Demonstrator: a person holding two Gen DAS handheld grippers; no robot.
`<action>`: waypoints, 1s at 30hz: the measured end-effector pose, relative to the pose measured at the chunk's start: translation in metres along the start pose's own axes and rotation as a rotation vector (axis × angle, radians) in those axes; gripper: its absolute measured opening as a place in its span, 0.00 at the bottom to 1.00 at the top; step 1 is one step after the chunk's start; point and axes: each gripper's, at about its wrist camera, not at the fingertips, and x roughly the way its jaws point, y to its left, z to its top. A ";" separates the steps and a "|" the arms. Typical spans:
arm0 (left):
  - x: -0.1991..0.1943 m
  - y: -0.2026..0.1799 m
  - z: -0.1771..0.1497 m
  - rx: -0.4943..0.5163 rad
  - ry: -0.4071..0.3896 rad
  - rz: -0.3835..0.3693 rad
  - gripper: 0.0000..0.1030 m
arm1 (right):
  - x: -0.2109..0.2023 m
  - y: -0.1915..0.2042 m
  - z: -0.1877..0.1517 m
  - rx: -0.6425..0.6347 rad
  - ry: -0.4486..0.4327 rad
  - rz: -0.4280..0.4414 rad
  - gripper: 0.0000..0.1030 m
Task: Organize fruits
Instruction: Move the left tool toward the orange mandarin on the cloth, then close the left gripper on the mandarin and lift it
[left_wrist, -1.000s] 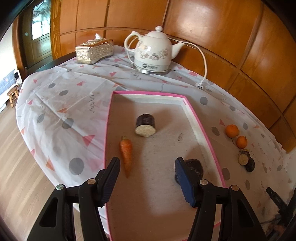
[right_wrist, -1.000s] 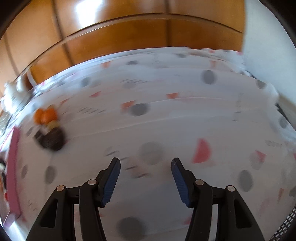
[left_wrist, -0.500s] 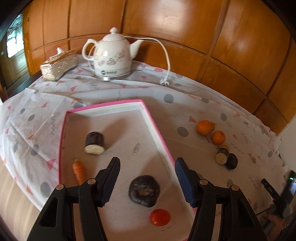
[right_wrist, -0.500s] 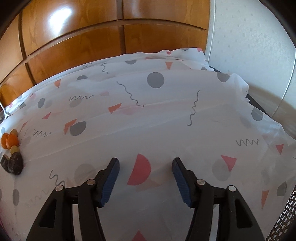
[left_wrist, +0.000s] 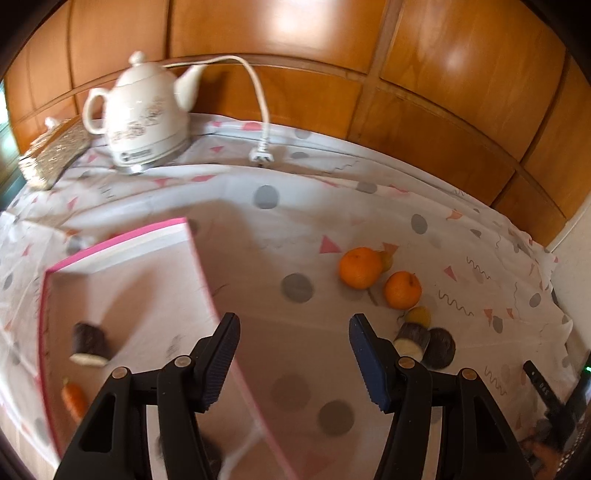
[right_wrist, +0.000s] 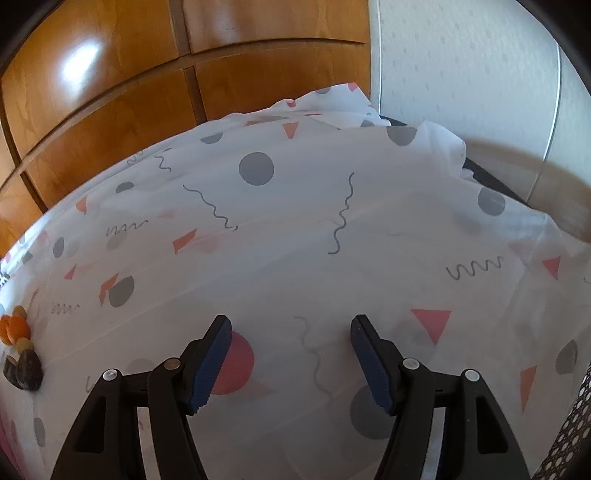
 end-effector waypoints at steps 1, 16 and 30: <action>0.004 -0.003 0.002 0.001 0.001 -0.004 0.60 | 0.001 0.002 -0.001 -0.008 -0.002 -0.008 0.68; 0.074 -0.035 0.036 -0.081 0.058 -0.058 0.59 | 0.006 0.006 -0.002 -0.023 -0.008 0.002 0.80; 0.095 -0.035 0.038 -0.134 0.125 -0.171 0.39 | 0.009 0.010 -0.002 -0.047 -0.003 -0.002 0.86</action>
